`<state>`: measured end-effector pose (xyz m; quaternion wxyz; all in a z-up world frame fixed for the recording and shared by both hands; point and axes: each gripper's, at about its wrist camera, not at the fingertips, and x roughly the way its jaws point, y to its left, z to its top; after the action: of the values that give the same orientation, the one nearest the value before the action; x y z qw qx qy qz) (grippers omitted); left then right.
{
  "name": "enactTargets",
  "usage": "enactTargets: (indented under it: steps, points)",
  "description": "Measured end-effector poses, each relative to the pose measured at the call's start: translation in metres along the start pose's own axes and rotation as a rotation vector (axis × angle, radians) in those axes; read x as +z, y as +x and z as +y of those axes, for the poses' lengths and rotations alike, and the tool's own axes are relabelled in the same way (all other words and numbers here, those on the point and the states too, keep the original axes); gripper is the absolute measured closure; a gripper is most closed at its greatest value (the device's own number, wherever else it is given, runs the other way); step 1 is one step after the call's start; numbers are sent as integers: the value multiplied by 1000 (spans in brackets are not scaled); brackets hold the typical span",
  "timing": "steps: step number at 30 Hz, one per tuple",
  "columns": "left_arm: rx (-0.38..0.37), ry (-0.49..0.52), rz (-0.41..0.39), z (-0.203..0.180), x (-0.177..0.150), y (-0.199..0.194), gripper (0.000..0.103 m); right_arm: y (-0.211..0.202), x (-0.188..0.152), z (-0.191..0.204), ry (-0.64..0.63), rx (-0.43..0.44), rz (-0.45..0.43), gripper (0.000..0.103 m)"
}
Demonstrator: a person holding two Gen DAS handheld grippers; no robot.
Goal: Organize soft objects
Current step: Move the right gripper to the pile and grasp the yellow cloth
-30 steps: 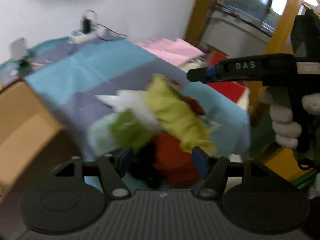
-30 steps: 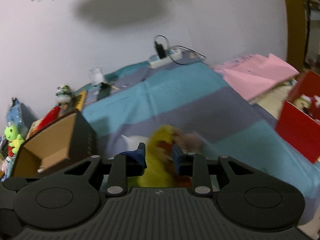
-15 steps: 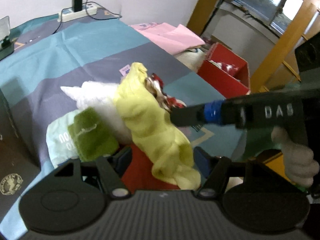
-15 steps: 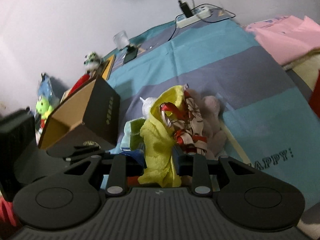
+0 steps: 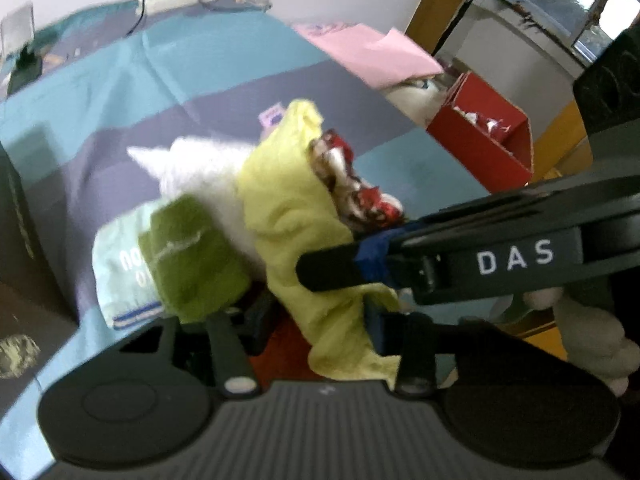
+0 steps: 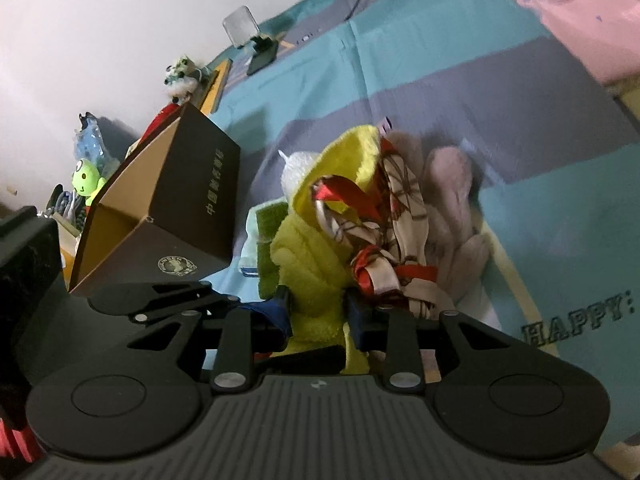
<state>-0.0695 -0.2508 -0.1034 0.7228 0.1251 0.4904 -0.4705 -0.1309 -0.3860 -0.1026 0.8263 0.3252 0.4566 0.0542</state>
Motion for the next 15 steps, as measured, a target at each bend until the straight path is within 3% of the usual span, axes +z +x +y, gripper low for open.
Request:
enactTargets:
  steps: [7, 15]
  points:
    - [2, 18, -9, -1, -3, -3, 77, -3, -7, -3, 46, 25, -17, 94]
    - [19, 56, -44, 0, 0, -24, 79, -13, -12, 11, 37, 49, -70, 96]
